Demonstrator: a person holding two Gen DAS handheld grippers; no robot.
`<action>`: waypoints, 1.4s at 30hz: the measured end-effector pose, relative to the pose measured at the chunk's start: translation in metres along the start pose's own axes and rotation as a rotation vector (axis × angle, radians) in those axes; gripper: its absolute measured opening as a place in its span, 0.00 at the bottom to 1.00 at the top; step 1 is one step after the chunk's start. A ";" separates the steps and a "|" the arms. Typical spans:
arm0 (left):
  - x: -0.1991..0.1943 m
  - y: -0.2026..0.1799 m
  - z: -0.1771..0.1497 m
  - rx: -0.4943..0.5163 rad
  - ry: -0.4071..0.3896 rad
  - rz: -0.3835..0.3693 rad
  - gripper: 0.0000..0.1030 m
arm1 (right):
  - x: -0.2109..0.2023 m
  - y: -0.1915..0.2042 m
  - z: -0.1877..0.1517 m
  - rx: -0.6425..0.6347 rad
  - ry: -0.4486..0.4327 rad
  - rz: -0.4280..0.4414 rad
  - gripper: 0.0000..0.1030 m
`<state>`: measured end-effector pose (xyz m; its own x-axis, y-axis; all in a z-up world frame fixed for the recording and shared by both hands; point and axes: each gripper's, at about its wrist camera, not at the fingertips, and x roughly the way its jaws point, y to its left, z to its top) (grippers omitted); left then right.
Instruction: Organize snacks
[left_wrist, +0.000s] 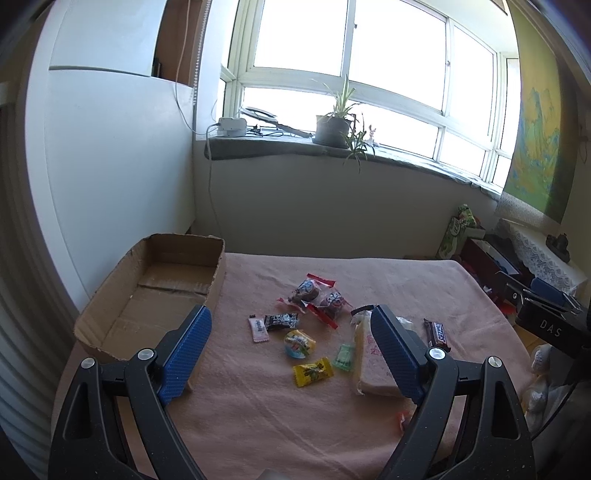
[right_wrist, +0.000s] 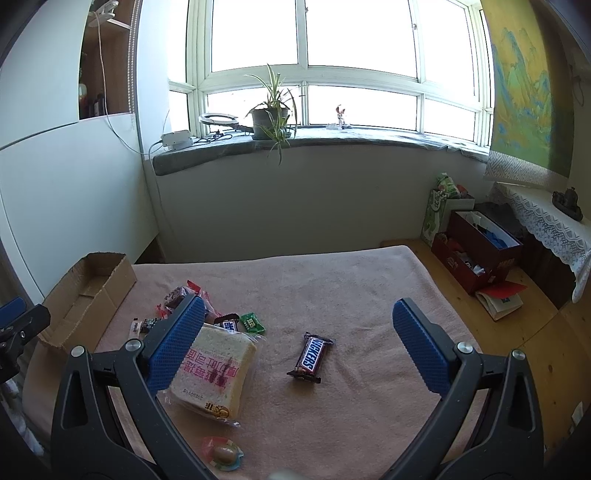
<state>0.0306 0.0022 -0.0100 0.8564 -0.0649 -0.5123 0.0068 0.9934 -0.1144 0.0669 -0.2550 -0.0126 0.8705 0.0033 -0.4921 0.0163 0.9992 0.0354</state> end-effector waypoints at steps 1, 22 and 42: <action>0.001 0.000 0.000 0.000 0.002 -0.001 0.86 | 0.001 0.000 -0.001 0.000 0.003 0.001 1.00; 0.049 -0.019 -0.018 -0.013 0.158 -0.155 0.85 | 0.049 -0.016 -0.029 0.056 0.170 0.086 1.00; 0.102 -0.034 -0.051 -0.160 0.380 -0.413 0.48 | 0.108 -0.015 -0.073 0.235 0.417 0.419 0.71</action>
<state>0.0913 -0.0429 -0.1014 0.5535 -0.5025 -0.6641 0.1976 0.8539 -0.4814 0.1248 -0.2669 -0.1293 0.5627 0.4542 -0.6907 -0.1351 0.8748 0.4653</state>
